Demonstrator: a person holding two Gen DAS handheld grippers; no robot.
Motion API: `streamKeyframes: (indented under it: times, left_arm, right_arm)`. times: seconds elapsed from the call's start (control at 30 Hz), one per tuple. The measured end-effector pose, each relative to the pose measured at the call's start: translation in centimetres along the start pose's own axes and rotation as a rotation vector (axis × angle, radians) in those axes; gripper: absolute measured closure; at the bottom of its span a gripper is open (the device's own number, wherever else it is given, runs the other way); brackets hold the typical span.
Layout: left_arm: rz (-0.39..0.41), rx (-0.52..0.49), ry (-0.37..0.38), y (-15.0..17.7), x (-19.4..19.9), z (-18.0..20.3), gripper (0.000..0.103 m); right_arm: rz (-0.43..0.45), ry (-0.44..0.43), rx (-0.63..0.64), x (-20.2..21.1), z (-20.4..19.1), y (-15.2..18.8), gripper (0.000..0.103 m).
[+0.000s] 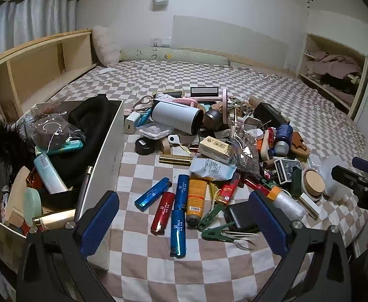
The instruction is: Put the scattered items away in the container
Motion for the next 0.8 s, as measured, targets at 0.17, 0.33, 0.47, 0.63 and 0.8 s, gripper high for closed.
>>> streamKeyframes:
  times: [0.17, 0.33, 0.47, 0.63, 0.8]
  left_arm:
    - [0.000, -0.012, -0.003, -0.28, 0.23, 0.25, 0.000]
    - [0.006, -0.019, 0.002, -0.28, 0.47, 0.45, 0.000]
    - [0.006, -0.023, 0.001, -0.10, 0.21, 0.60, 0.000]
    - [0.009, -0.017, 0.003, -0.10, 0.36, 0.54, 0.000]
    - [0.007, -0.021, 0.002, -0.10, 0.38, 0.42, 0.000]
  right_arm:
    - [-0.009, -0.008, -0.006, 0.27, -0.12, 0.09, 0.000]
    - [-0.010, -0.009, -0.003, 0.10, -0.04, 0.05, 0.000]
    - [-0.012, -0.013, -0.003, 0.15, -0.26, 0.19, 0.000]
    - [-0.012, -0.004, 0.002, -0.08, -0.07, 0.25, 0.000]
    - [-0.012, -0.006, 0.006, -0.08, -0.17, 0.25, 0.000]
Point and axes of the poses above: each gripper's, at about its wrist camera, not at the fingertips, and x roughly against the way its jaws point, z to its right, y to its underside, the point moved 9 cm from there along -x, roughly the way its jaws point, and after that the axes turned 15 degrees about y, right-handed, at the moved point
